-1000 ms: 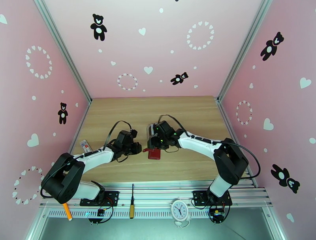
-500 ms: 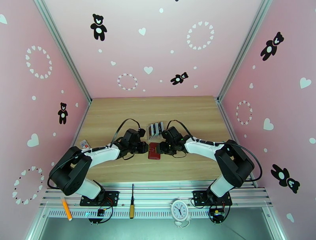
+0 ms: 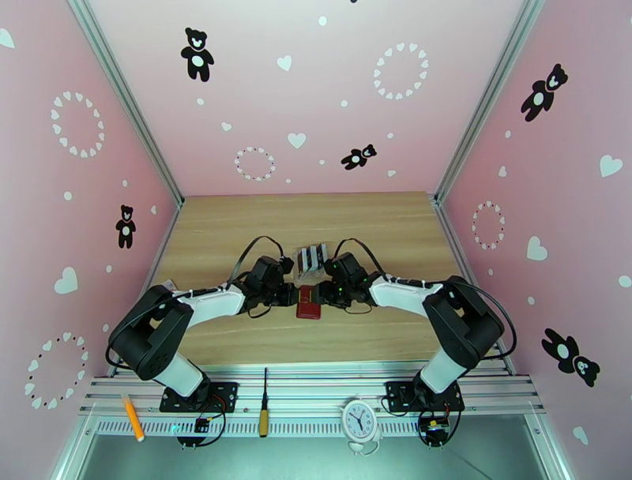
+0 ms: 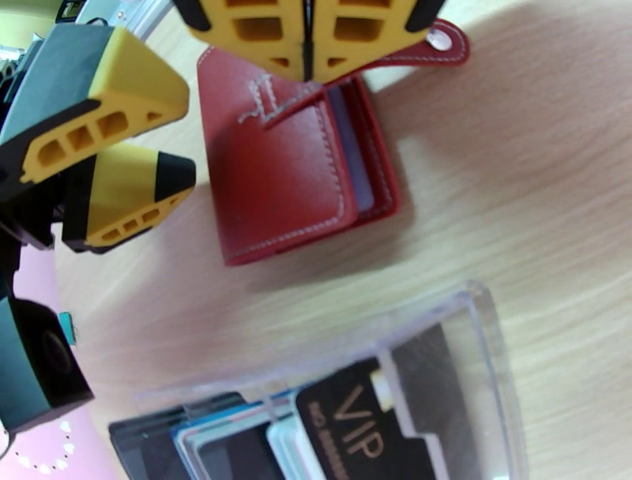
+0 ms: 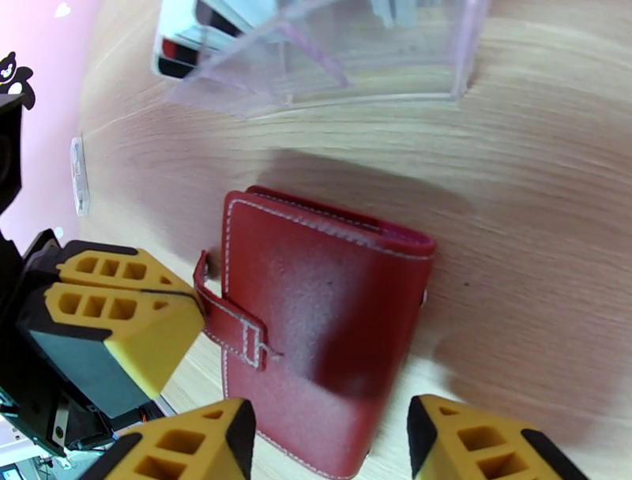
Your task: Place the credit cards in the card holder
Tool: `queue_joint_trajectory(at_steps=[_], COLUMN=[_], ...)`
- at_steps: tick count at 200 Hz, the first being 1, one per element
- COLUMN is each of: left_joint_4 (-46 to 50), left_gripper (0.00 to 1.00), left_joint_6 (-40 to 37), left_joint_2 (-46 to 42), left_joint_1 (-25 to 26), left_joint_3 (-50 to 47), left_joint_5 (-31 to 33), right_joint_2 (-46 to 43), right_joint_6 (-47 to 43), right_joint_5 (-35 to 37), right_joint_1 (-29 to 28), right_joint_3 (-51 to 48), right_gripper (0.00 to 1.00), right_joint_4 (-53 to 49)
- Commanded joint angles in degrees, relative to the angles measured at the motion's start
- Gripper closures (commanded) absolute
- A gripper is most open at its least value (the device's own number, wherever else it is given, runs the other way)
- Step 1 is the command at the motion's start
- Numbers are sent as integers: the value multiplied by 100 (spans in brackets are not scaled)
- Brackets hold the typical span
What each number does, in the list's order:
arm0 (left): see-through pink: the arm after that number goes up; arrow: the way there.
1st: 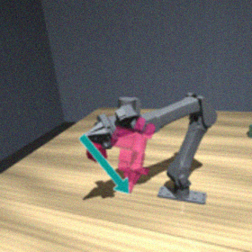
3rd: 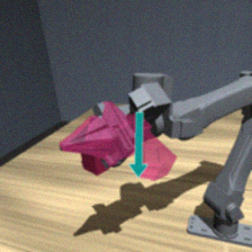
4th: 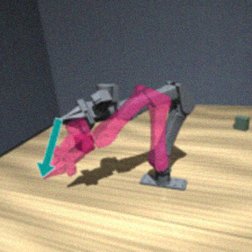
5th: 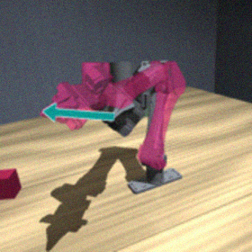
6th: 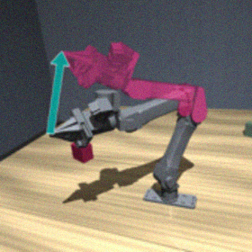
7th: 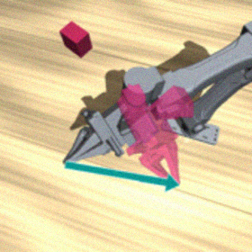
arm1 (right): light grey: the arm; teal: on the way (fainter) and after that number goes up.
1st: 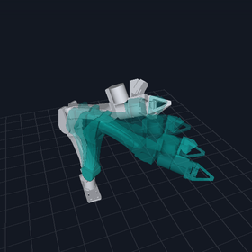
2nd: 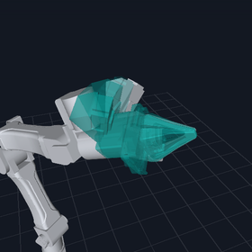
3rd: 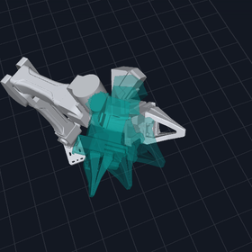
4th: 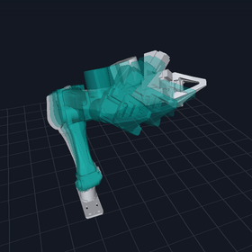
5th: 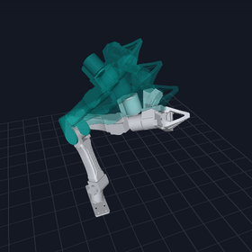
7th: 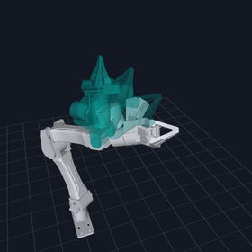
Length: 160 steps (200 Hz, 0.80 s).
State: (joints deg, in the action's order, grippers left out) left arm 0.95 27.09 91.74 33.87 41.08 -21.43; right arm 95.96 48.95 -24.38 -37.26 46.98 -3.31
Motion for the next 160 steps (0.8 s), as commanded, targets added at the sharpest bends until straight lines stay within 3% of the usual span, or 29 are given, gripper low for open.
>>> queue_joint_trajectory(at_steps=[1,160], left_joint_4=[399,790], left_gripper=[90,92], left_joint_6=[-135,-89], left_joint_2=[168,631], left_joint_1=[15,15], left_joint_3=[106,233], left_joint_5=[359,538], right_joint_2=[174,569], right_joint_6=[62,559], right_joint_5=[-137,-748], right_joint_1=[43,43], right_joint_3=[-75,-355], right_gripper=[43,46], right_joint_4=[186,1263])
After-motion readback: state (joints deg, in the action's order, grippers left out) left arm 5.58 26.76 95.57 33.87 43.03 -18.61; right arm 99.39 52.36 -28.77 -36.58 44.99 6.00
